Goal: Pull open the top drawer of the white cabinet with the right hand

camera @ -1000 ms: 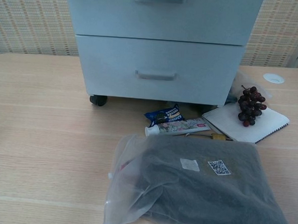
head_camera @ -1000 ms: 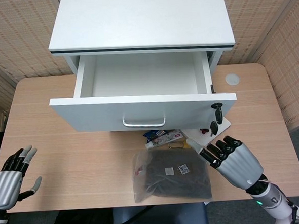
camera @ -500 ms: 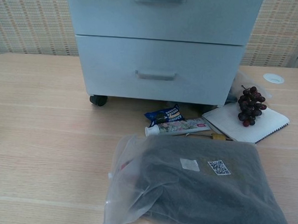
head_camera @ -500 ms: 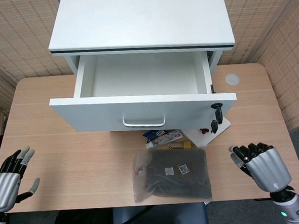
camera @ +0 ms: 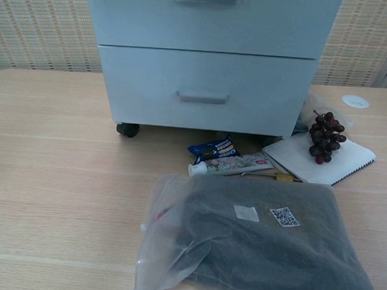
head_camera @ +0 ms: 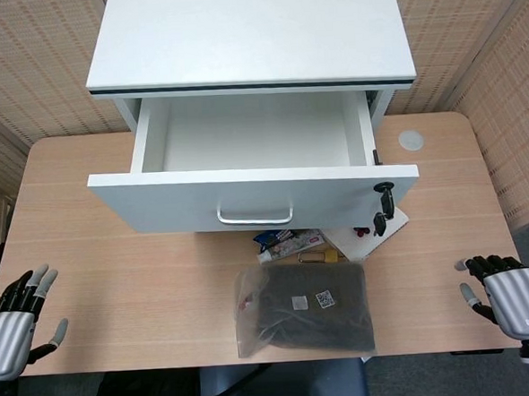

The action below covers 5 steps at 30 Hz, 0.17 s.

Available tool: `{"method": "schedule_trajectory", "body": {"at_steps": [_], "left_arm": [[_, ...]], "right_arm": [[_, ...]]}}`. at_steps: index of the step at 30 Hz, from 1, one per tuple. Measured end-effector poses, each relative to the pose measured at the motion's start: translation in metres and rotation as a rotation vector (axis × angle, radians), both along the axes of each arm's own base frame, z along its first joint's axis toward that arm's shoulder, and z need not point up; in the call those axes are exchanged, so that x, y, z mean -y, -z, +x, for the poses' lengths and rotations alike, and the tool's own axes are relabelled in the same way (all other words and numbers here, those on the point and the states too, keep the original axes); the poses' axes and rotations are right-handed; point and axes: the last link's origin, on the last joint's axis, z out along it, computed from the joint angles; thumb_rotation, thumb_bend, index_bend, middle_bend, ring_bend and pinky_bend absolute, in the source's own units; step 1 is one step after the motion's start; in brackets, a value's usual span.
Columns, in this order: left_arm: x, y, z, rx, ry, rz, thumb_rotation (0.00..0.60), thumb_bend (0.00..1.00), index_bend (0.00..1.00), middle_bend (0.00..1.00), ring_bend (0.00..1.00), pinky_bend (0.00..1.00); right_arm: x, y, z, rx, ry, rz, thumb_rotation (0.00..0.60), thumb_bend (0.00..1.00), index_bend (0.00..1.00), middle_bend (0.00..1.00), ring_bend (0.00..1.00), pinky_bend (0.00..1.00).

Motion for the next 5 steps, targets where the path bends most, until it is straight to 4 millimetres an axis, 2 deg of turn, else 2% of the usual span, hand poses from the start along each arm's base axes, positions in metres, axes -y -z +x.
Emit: {"method": "schedule_trajectory", "body": {"at_steps": [2,5], "left_arm": [[0.001,0.000,0.000,-0.001,-0.001,0.004,0.600,0.38,0.06,0.00,0.03,0.11],[0.003,0.001,-0.001,0.001,-0.002,0.009,0.600,0.38,0.06,0.00,0.03,0.11]], "right_arm": [[-0.003,0.000,-0.010,0.008,0.044,0.019,0.600,0.32,0.29,0.37,0.34,0.39],[-0.007,-0.002,-0.021,0.009,0.072,0.019,0.600,0.32,0.29,0.37,0.33,0.39]]}}
